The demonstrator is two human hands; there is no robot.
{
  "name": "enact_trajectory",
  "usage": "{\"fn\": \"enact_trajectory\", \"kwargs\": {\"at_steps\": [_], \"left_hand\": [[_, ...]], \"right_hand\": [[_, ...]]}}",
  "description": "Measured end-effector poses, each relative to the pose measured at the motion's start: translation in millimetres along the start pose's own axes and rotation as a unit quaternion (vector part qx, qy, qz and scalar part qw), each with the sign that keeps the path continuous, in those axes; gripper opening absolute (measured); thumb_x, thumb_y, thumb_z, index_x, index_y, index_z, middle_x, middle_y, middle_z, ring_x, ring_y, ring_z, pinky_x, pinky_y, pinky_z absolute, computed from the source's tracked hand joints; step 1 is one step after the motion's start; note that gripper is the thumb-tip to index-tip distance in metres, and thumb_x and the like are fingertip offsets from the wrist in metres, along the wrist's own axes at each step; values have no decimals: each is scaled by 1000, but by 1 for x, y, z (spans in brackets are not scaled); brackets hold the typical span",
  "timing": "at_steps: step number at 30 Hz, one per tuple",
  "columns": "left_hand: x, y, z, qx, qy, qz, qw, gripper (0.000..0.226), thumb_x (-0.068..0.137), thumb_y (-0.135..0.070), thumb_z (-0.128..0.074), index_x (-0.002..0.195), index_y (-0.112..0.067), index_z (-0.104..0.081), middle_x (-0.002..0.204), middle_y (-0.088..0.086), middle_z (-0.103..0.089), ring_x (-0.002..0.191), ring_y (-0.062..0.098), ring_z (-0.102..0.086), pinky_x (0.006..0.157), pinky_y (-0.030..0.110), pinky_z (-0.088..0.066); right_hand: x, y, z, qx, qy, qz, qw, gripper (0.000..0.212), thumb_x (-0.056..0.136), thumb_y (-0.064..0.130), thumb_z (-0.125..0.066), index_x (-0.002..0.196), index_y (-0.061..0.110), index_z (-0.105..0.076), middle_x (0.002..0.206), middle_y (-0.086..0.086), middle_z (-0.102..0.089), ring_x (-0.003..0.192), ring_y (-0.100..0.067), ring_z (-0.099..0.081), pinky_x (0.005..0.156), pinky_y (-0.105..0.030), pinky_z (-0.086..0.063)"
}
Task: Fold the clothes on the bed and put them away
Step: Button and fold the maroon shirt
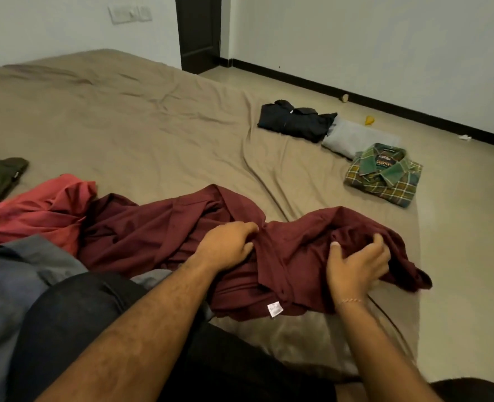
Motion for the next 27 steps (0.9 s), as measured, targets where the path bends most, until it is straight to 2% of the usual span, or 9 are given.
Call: {"fn": "enact_trajectory", "kwargs": {"at_steps": [1,3,6,8,10,12,16,22,27], "left_hand": [[2,-4,4,1,-29,3,1000,26,101,-43,-55,122,-30,-63,106,0,-65,100,26,-65,82,42,-55],[6,-7,13,-29,-84,7,996,25,103,-46,-54,99,-26,-69,94,-4,-60,91,22,-62,77,40,-53],[5,-8,21,-116,-156,0,981,21,101,-35,-61,89,-23,-73,87,-7,-63,85,17,-63,79,40,-52],[5,-8,21,-205,-168,-29,964,13,99,-24,-67,93,-21,-78,94,-9,-71,90,8,-66,88,37,-54],[5,-11,19,-234,-155,-70,957,18,96,-17,-68,111,-18,-78,112,-7,-73,105,3,-66,100,30,-51],[9,-11,12,-205,-107,-103,967,45,95,-21,-69,139,-19,-64,139,-3,-62,129,7,-55,115,26,-41],[28,2,-6,-46,-26,-95,994,77,93,-35,-64,162,-26,-31,168,1,-31,155,17,-25,125,41,-28],[53,37,-8,60,-87,-21,994,54,95,-26,-60,149,-24,-51,161,3,-41,151,23,-34,123,53,-25],[51,85,15,26,-188,87,978,40,84,-14,-69,123,-20,-70,125,8,-66,119,33,-57,114,52,-31]], "right_hand": [[-23,18,11,17,-13,113,993,78,88,35,-74,151,9,-35,155,-16,-35,140,-39,-35,112,-56,-34],[-65,39,8,49,83,299,949,81,88,48,-70,153,12,-38,156,-7,-38,144,-26,-37,115,-45,-28],[-99,35,-32,-34,311,370,875,83,88,71,-60,156,31,-34,157,16,-37,143,-6,-35,113,-34,-28],[-100,26,-49,-38,318,341,884,60,92,56,-63,146,36,-48,145,19,-50,132,-2,-45,109,-36,-40],[-83,20,-53,70,261,211,940,31,96,31,-65,127,27,-67,123,12,-68,113,-5,-60,101,-43,-52],[-63,13,-58,165,231,31,958,19,99,22,-66,116,18,-74,108,7,-75,102,-8,-68,99,-42,-55],[-31,6,-60,231,214,-91,945,13,95,14,-70,97,27,-68,98,9,-73,95,-10,-70,99,-39,-55],[-13,-42,-61,333,226,-251,880,24,100,2,-60,115,19,-69,117,-7,-68,103,-25,-70,90,-42,-60],[-15,-50,-61,364,233,-224,873,24,101,-1,-57,104,21,-67,108,-8,-68,87,-22,-66,77,-36,-56]]}}
Point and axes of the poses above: each hand's wrist, its own x-axis towards the middle knuckle, its own z-axis out of the back of the hand, y = z × x, the point moved 6 cm from there along x, towards the middle knuckle
